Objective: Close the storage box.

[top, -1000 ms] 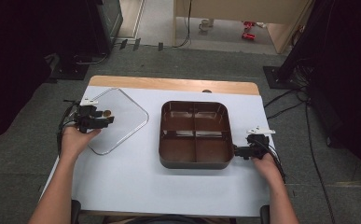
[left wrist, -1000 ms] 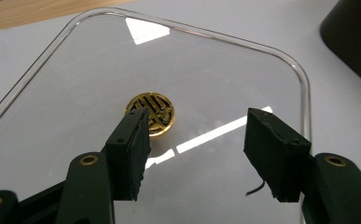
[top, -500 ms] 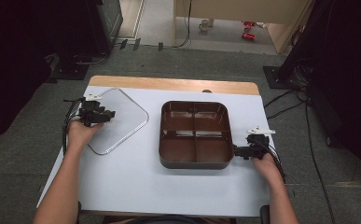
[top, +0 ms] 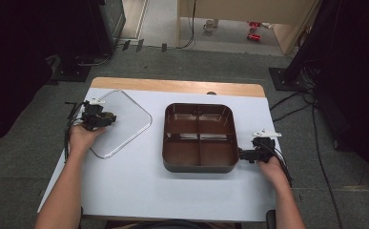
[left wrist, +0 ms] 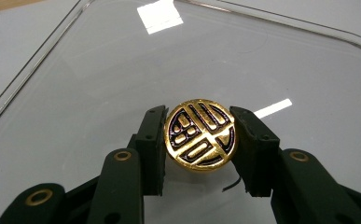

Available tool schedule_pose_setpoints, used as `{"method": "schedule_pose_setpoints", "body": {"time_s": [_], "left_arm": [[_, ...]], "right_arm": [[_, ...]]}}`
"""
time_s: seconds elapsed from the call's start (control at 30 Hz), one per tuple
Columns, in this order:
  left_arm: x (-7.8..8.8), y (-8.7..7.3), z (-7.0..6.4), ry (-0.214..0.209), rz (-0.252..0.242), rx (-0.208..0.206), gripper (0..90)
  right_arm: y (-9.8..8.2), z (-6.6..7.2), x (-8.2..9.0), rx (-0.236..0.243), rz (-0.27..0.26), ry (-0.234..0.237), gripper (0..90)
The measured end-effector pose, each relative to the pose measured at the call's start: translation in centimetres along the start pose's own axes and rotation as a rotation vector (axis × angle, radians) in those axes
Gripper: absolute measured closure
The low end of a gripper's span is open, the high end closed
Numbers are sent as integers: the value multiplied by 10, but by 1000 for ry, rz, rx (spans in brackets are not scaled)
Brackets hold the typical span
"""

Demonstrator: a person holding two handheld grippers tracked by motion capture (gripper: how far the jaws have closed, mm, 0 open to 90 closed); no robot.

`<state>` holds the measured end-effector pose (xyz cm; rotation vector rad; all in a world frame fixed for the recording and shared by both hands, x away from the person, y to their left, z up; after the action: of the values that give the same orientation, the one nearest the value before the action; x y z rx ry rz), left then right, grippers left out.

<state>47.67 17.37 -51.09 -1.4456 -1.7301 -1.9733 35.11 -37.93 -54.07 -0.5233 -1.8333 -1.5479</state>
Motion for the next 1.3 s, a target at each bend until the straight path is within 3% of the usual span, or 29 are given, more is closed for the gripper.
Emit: {"method": "schedule_pose_setpoints", "body": {"time_s": [0.2, 0.27, 0.7, 0.87, 1.03, 1.3], "left_arm": [[3, 2, -1, 5, 22, -11, 593], [8, 4, -4, 4, 19, -25, 593], [42, 25, -22, -41, -8, -14, 593], [56, 34, -34, -86, -31, -6, 593], [64, 44, -51, -114, -43, -29, 594], [69, 60, -88, -189, -69, -95, 594]], "right_arm": [[0, 0, 0, -1, 1, 0, 0], [0, 0, 0, 0, 0, 0, 0], [0, 0, 0, 0, 0, 0, 0], [0, 0, 0, 0, 0, -1, 0], [0, 0, 0, 0, 0, -1, 0], [0, 0, 0, 1, 0, -1, 0]]}}
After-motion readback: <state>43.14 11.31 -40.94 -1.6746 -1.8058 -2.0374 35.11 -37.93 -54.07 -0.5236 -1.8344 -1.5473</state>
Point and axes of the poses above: each handheld gripper's, and its own axes: x roughly backward along the jaws, y roughly out of its top, z roughly to its left, the point moved 5 cm from there along -x, roughly forward along the jaws, and after that the axes turned 8 degrees about -y, right-handed, at the moved point
